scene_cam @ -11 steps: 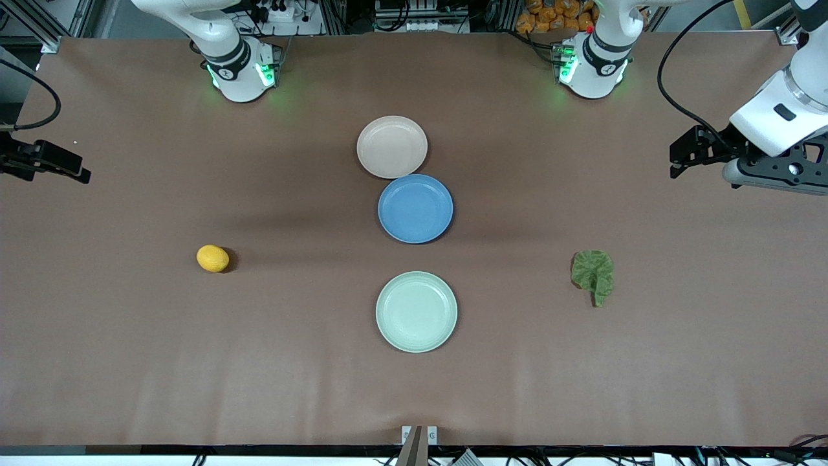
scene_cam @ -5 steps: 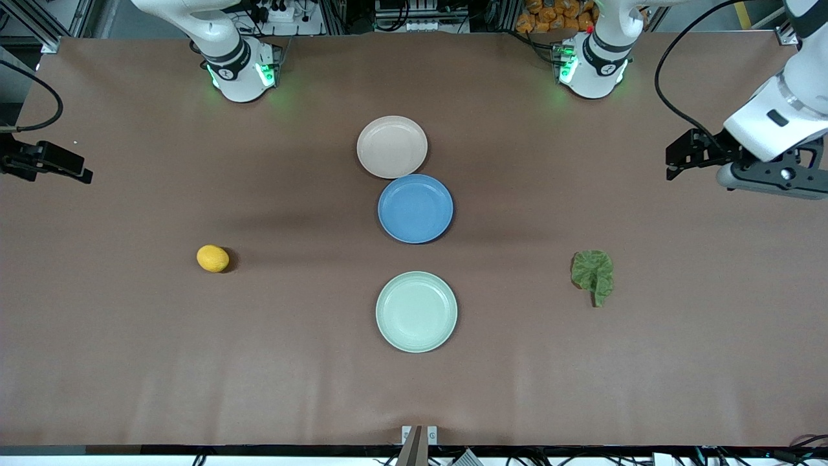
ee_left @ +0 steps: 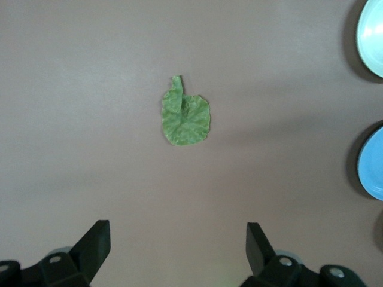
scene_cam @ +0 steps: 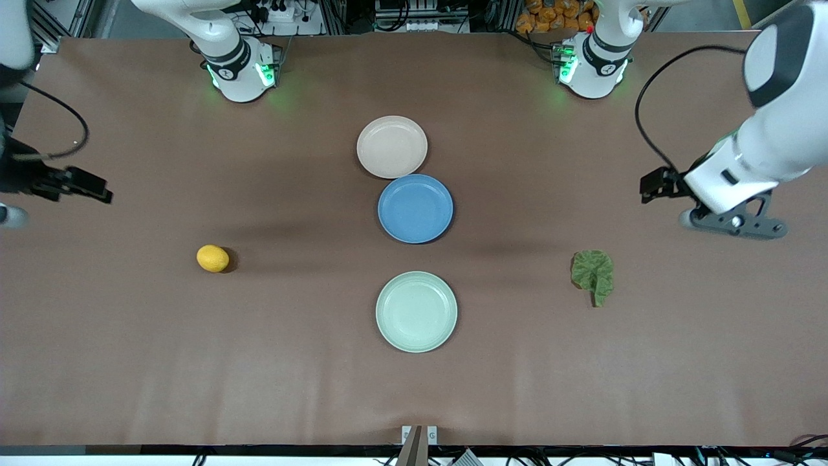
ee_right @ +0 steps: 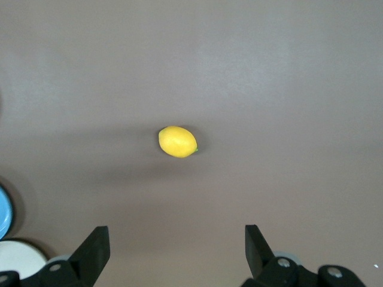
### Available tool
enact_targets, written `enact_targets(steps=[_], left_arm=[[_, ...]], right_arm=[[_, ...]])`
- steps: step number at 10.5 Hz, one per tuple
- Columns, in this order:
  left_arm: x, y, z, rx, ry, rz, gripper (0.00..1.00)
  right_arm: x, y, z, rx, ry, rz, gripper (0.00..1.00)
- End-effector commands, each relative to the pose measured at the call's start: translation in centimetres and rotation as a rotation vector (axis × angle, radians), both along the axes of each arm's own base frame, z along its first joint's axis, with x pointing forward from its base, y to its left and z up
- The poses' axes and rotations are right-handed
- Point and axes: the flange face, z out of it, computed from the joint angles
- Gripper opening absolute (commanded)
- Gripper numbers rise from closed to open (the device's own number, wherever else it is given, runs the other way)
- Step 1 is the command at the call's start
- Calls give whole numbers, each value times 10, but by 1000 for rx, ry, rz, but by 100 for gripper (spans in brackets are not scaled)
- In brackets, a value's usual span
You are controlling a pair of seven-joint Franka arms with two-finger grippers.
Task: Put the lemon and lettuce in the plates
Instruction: 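Reach the right gripper to the lemon while the left gripper reaches the lettuce, then grasp the lemon with the right gripper while the left gripper grasps the lettuce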
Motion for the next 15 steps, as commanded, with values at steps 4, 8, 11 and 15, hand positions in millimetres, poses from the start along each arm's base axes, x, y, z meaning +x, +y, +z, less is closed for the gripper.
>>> enact_targets(steps=[4,8,11,15], left_arm=[[46,-8,-121,-17,24,25,100],[46,-18,-207,-6,-47,30,100],[39,-19,-251,-15,-68,33,100],[39,-24,-293,-15,-43,47,100]], right_arm=[[22,16,-161,-22,-54,13,100],[25,36,-265,-55,-89,50,100],[21,48,-327,-78,-124,98,100],[-4,44,-358,-86,-153,184,100]])
